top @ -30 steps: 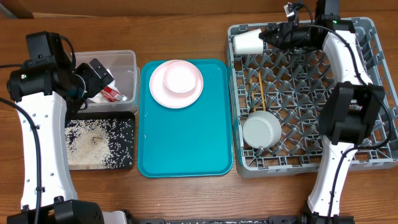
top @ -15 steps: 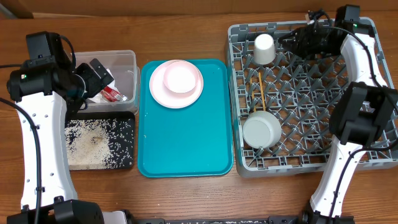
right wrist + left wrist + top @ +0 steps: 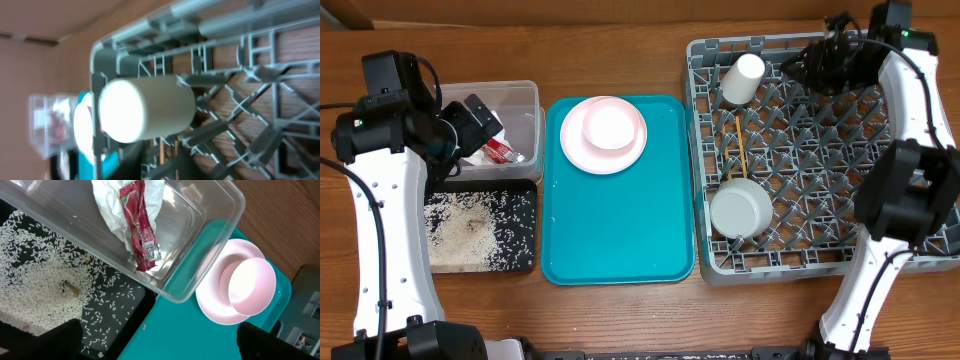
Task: Sort waste into correct bins and load items into the dishwasher
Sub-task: 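Set the white cup upside down in the rack and release it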
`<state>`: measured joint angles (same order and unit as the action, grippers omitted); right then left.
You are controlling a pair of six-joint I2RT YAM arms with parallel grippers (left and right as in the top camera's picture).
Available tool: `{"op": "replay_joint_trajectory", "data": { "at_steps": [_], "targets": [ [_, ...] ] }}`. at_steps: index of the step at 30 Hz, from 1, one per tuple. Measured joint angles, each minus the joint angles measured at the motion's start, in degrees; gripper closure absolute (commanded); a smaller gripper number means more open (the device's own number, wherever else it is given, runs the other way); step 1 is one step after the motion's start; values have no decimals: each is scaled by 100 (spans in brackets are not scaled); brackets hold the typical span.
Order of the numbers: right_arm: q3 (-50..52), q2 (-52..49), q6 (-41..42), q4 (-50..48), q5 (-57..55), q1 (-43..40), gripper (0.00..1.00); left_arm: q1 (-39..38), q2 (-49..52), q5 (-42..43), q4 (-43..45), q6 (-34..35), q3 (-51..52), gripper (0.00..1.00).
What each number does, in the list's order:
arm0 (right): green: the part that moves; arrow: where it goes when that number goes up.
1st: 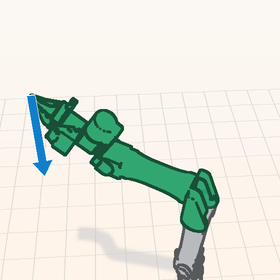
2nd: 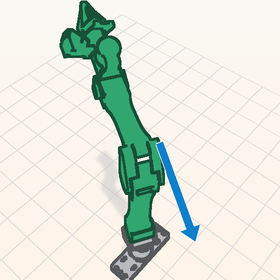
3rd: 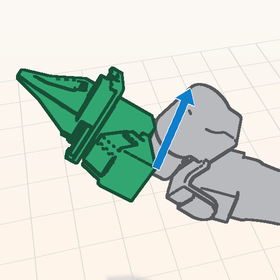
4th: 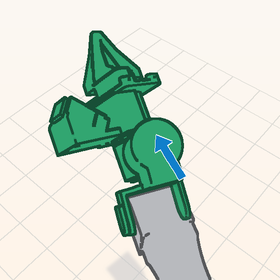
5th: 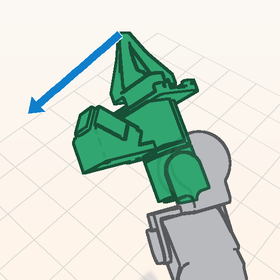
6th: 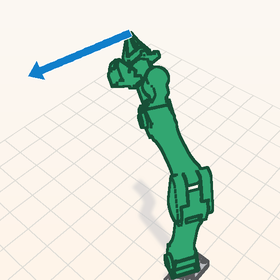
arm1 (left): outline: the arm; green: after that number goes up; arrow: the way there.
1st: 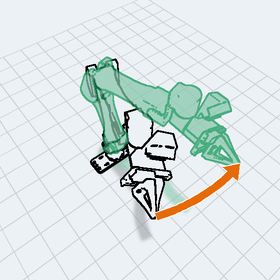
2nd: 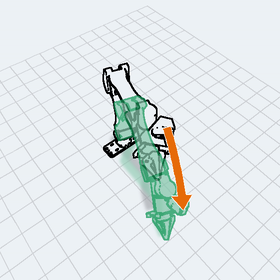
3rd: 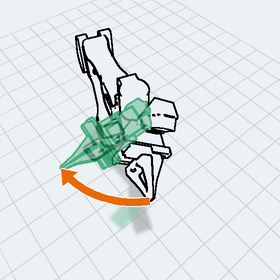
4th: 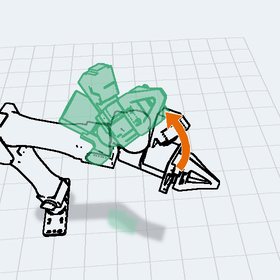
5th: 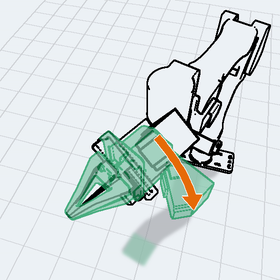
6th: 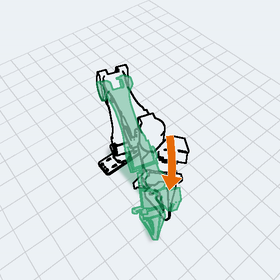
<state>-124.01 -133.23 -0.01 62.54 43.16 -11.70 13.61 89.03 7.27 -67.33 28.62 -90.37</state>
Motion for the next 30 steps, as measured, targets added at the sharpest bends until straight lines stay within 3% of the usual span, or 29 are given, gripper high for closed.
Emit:
{"op": "replay_joint_trajectory", "data": {
  "at_steps": [7, 17, 30],
  "targets": [
    [-7, 922, -2, -184, -1569, 979, 96, 0, 0, 0, 0, 0, 0, 0],
    [-7, 826, 323, -407, -4111, 2074, 96, 0, 0, 0, 0, 0, 0, 0],
    [-4, 503, 682, -308, -4697, 1958, 96, 0, 0, -2, 0, 0, 0, 0]
  ]
}}
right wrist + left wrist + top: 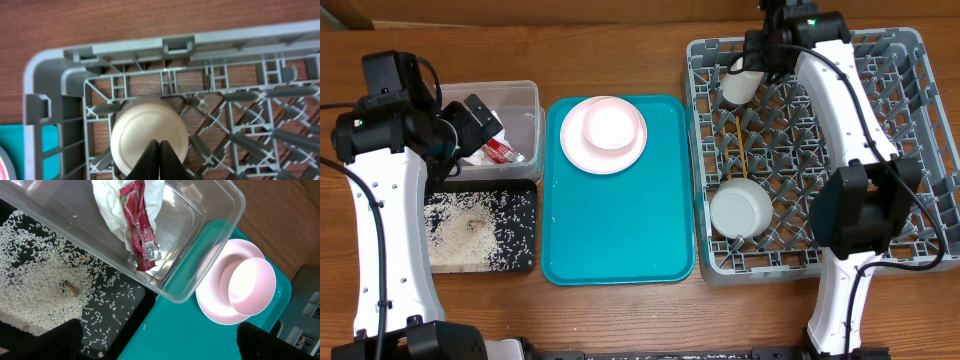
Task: Sort waste into correct bins and load items into the dishwasher
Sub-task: 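Set the white cup upside down in the rack and release it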
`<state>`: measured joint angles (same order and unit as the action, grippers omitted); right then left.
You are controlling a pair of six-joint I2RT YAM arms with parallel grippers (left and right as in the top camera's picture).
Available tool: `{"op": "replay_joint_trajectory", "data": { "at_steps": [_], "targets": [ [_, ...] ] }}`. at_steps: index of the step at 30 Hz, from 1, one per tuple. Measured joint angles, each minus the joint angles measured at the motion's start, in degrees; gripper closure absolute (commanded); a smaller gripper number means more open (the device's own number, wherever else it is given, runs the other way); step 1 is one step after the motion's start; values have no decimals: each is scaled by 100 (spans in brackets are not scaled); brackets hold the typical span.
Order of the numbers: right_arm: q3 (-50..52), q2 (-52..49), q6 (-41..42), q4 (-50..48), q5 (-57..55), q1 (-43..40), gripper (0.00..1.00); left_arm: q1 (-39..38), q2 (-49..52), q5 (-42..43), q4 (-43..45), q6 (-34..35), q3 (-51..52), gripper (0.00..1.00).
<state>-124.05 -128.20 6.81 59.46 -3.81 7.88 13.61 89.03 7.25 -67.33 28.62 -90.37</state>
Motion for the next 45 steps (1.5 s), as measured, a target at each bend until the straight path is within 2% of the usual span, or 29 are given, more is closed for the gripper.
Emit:
{"op": "replay_joint_trajectory", "data": {
  "at_steps": [22, 34, 45],
  "targets": [
    [170, -179, 26, -55, 101, 7, 96, 0, 0, 2, 0, 0, 0, 0],
    [136, 660, 24, 199, 125, 190, 96, 0, 0, 2, 0, 0, 0, 0],
    [256, 621, 26, -256, 149, 195, 96, 0, 0, 2, 0, 0, 0, 0]
  ]
}}
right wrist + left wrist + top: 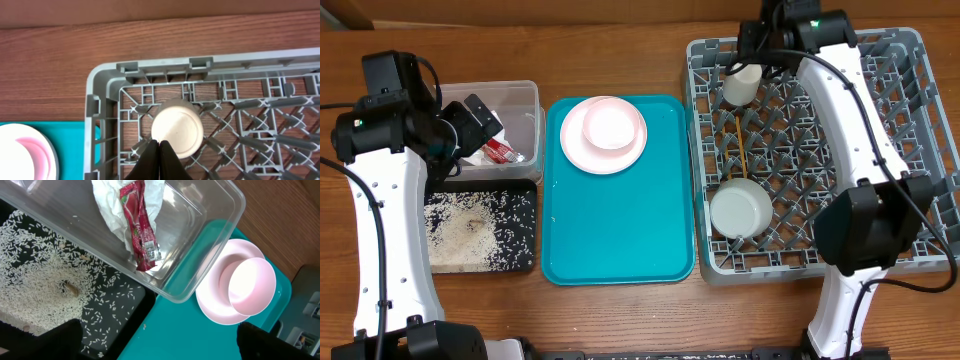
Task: Sort waste into correct bins and load items into the dishwasher
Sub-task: 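Set the white cup upside down in the rack and release it, then move the right gripper left over the pink bowl on the teal tray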
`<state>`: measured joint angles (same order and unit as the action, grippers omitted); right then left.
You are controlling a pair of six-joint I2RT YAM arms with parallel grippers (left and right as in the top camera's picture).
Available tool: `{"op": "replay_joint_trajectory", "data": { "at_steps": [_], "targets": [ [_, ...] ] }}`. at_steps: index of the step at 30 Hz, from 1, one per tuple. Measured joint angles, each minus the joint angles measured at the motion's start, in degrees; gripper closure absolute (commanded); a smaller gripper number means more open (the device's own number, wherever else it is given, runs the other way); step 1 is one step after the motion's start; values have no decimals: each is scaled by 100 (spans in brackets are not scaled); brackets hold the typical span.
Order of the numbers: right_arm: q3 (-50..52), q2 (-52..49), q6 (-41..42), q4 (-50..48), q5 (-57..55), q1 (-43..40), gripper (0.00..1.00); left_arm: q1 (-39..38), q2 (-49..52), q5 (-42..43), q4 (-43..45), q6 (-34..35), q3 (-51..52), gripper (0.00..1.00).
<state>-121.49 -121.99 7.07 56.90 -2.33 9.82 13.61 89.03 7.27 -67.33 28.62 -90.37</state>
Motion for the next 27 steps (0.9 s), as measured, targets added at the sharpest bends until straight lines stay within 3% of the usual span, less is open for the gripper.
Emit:
{"op": "replay_joint_trajectory", "data": {
  "at_steps": [8, 18, 23, 27],
  "targets": [
    [632, -494, 2, -293, -11, 2, 96, 0, 0, 0, 0, 0, 0, 0],
    [527, -514, 0, -199, -4, 2, 96, 0, 0, 0, 0, 0, 0, 0],
    [450, -275, 0, 63, 59, 7, 95, 0, 0, 0, 0, 0, 0, 0],
    [409, 271, 2, 507, 391, 50, 87, 0, 0, 0, 0, 0, 0, 0]
  ]
}}
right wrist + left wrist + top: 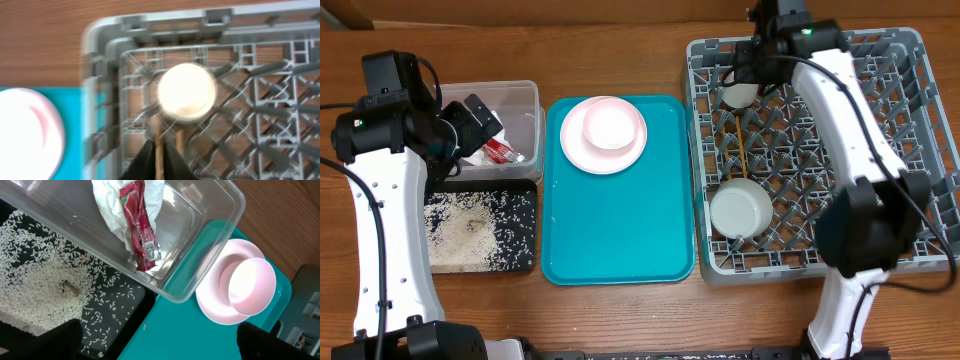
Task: Sort waste into correct bins and load items into the dishwasher
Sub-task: 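Move the right gripper left over the pink bowl on the teal tray, then lower the right gripper and grip the pink bowl's rim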
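Note:
An upturned cream cup (187,92) stands in the back left corner of the grey dish rack (800,268). My right gripper (157,150) hangs above the rack just in front of the cup (736,96), over the wooden chopsticks (740,145). Its fingers stand slightly apart and hold nothing. A pink bowl (610,125) rests on a pink plate (575,150) on the teal tray (620,230). My left gripper (485,120) is wide open over the edge of the clear bin (200,210), which holds a red wrapper (140,230) and tissue.
An upturned white bowl (740,208) sits at the rack's front left. A black tray (480,225) scattered with rice lies in front of the clear bin. The pink bowl (252,287) and its plate (210,305) show at the right of the left wrist view.
My right gripper has shifted a little toward the front of the rack, from over the cup to over the chopsticks, and its fingers have parted slightly. The left arm has not moved.
My right gripper first faced the leaning cup from the rack's back right. Then it hung shut directly over the cup, then higher over the cup standing base up. Now it is just in front of the cup. The left gripper stayed open over the bin throughout.

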`<state>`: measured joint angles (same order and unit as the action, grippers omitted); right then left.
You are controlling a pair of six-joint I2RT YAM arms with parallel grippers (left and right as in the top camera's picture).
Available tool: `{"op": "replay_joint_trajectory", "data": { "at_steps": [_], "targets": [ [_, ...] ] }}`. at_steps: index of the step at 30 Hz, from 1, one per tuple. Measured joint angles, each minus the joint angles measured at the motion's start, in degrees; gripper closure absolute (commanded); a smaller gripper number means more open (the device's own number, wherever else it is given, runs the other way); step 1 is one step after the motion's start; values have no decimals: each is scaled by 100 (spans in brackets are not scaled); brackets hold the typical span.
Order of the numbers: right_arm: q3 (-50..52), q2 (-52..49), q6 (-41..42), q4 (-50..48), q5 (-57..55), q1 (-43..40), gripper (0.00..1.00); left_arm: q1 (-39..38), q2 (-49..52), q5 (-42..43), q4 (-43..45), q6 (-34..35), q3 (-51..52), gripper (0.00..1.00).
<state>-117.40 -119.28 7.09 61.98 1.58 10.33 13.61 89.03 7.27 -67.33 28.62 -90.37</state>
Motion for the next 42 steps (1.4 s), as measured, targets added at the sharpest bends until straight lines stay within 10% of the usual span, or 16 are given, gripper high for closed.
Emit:
{"op": "replay_joint_trajectory", "data": {
  "at_steps": [10, 23, 42],
  "targets": [
    [-214, 614, 105, 1123, 1305, 857, 79, 0, 0, 0, 0, 0, 0, 0],
    [-214, 210, 15, -94, 678, 3058, 60, 0, 0, -2, 0, 0, 0, 0],
    [-214, -1342, -1169, -1217, -664, 3512, 55, 0, 0, 0, 0, 0, 0, 0]
  ]
}}
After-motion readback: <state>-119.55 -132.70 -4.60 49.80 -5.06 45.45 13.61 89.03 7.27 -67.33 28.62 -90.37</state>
